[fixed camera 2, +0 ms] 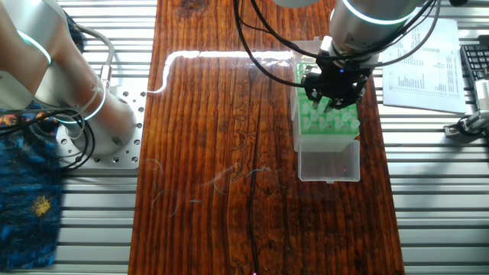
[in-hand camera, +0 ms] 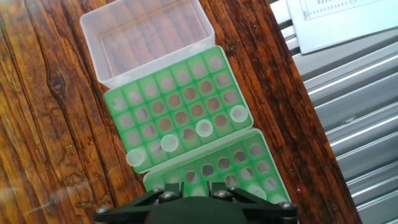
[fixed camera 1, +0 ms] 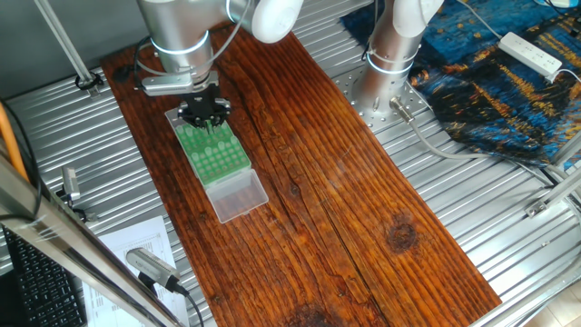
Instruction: Transfer all large pipette tips from one holder to another
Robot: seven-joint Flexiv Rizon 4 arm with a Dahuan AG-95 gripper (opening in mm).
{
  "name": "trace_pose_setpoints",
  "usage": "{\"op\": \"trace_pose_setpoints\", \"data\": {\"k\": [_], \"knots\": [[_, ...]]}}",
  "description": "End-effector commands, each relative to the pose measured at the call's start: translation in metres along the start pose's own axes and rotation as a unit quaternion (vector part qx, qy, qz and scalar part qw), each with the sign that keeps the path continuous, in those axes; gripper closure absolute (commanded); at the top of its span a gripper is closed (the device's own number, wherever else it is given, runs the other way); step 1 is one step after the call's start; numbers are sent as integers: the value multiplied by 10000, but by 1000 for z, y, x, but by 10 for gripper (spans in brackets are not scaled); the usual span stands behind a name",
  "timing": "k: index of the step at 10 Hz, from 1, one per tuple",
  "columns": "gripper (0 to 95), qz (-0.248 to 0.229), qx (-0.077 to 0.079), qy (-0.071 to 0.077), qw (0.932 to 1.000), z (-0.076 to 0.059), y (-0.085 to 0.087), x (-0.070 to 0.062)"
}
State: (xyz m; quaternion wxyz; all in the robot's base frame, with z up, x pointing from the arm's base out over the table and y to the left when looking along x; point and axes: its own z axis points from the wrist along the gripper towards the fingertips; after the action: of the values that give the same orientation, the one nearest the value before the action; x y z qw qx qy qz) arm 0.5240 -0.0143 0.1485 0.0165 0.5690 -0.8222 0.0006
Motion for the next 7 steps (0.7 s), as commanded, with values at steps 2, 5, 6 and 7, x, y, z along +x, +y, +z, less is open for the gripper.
{"op": "trace_pose_setpoints", "data": {"k": [2, 5, 6, 7], "knots": [[950, -40, -7, -17, 10000, -1, 0, 0], [950, -105, -2, 28, 9999, -5, -1, -2], [950, -124, -6, 45, 9999, -8, -2, -2], [950, -147, -19, 86, 9999, -12, -2, -2]]}}
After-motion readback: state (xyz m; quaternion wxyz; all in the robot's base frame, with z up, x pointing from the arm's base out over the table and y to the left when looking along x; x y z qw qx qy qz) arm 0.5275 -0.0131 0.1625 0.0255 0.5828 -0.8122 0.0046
